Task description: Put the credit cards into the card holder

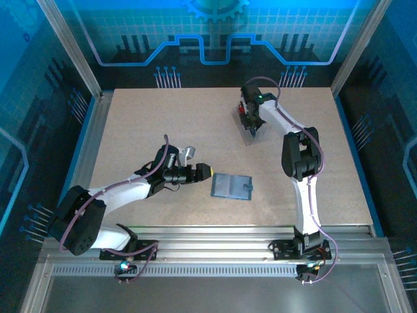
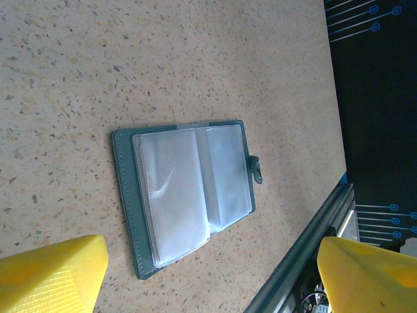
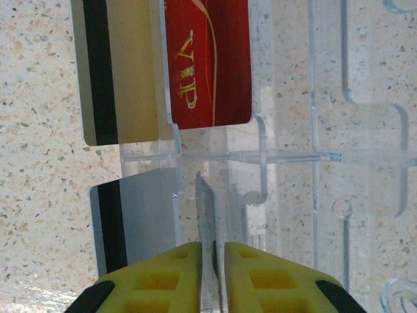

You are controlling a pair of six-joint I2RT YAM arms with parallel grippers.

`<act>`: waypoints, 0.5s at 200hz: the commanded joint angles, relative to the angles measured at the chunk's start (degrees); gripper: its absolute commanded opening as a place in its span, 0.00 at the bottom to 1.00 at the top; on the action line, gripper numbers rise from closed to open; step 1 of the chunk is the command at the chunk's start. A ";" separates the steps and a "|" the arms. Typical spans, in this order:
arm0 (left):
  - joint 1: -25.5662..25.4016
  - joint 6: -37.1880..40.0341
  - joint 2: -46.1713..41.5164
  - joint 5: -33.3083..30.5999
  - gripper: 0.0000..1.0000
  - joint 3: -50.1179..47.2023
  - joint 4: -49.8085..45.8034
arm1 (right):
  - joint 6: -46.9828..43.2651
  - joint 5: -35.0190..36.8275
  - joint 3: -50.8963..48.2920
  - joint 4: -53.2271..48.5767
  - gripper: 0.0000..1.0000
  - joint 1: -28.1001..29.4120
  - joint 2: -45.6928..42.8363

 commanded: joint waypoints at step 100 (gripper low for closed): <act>0.19 0.61 1.91 0.73 0.86 0.28 0.55 | -0.16 0.48 5.56 -5.52 0.07 0.43 -0.18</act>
